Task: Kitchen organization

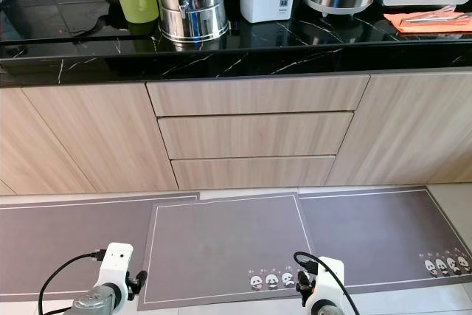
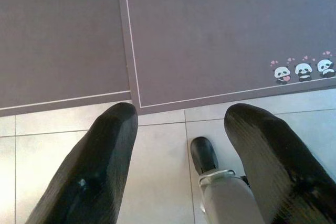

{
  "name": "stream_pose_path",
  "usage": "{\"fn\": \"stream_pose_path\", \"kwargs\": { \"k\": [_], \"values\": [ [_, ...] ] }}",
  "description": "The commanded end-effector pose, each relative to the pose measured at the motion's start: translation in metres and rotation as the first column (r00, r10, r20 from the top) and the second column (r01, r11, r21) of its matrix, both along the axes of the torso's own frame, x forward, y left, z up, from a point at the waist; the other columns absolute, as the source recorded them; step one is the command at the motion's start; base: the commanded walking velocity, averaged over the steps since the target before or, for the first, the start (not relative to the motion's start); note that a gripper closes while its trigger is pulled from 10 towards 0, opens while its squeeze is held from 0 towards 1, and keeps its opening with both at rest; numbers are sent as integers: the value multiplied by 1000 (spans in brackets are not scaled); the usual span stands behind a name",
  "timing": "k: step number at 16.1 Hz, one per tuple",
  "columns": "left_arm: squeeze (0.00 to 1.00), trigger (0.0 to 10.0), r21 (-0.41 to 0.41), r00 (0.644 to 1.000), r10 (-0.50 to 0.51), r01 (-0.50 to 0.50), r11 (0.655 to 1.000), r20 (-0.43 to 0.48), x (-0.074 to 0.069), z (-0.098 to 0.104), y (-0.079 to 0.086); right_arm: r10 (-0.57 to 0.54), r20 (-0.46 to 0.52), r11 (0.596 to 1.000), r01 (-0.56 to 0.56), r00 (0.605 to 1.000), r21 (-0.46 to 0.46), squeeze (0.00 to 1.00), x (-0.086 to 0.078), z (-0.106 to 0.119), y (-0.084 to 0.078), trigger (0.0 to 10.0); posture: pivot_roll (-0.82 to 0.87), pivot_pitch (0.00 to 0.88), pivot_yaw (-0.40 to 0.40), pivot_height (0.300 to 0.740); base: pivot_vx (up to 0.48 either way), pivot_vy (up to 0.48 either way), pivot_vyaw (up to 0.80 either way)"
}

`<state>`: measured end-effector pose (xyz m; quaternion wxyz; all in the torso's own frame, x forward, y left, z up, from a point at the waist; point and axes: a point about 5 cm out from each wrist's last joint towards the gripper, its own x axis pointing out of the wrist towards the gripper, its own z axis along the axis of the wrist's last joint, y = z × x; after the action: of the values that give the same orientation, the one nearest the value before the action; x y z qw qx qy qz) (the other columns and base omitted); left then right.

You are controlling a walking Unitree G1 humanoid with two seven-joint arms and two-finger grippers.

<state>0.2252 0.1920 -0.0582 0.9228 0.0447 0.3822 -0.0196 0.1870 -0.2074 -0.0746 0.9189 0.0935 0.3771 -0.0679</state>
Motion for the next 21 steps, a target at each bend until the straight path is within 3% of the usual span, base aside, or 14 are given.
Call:
{"fn": "stream_pose_path", "kwargs": {
  "k": [1,9,12,18,21],
  "values": [
    [0,10000,5,1000,6,-6,1000,-27,-6,-4,2,16,-2,1000,-16,1000,6,0,1,0,3,10000,-101,0,24,740,0,0,0],
    [0,10000,-1,1000,1,-1,1000,-29,-7,-5,-1,77,-64,997,-78,995,-12,0,-21,-9,-2,10000,-100,0,20,740,0,0,0],
    [0,10000,2,999,6,-6,1000,-34,-8,-5,1,87,-66,996,-88,994,-14,0,-23,-9,-3,10000,-98,0,18,740,0,0,0],
    [0,10000,0,999,4,-4,1000,-40,-9,-6,0,91,-16,995,-92,996,-40,0,-14,-4,-5,10000,-96,0,17,740,0,0,0],
    [0,10000,-6,999,0,0,1000,-46,-10,-7,-1,106,9,994,-105,994,-41,0,-2,0,2,10000,-95,0,17,740,0,0,0]
  ]
}}
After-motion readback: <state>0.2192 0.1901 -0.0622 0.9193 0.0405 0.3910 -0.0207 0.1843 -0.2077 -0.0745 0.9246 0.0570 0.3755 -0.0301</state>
